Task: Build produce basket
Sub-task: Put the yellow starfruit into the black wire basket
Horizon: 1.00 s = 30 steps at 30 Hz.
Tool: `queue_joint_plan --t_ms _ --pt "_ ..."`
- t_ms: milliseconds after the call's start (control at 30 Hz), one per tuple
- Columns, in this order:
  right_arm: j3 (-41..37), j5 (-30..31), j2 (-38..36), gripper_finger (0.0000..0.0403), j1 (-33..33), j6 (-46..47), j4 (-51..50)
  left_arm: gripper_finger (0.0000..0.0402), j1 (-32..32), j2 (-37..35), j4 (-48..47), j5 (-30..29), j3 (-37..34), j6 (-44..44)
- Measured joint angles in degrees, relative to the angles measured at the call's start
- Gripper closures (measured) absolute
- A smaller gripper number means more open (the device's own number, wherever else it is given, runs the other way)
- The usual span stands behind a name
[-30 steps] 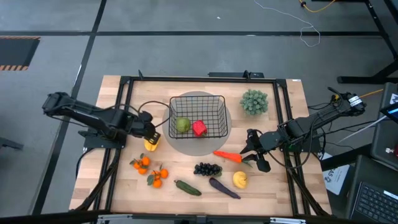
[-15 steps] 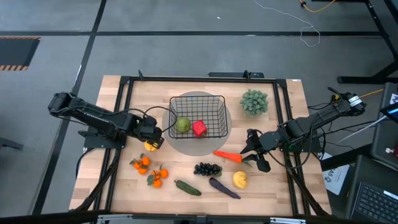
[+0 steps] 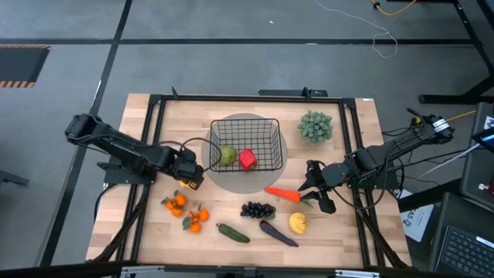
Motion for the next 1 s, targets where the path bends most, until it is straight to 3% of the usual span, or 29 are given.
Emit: queue_joint_plan --t_ms 233,500,733,1000 --pt "0.0 0.0 0.0 0.0269 0.0 0.0 0.0 0.0308 -1.4 1.8 0.3 -0.9 0.1 -0.8" --pt "0.0 0.0 0.0 0.0269 0.0 0.0 0.0 0.0308 -2.7 2.3 0.5 -6.5 0.0 -5.3" --pt "0.0 0.0 0.0 0.0269 0.0 -0.2 0.0 0.0311 -3.7 2.4 0.8 -6.8 0.0 -4.9" --pt "0.0 0.0 0.0 0.0269 0.0 -0.2 0.0 0.0383 -6.8 3.2 -0.4 -8.5 0.0 -0.7"
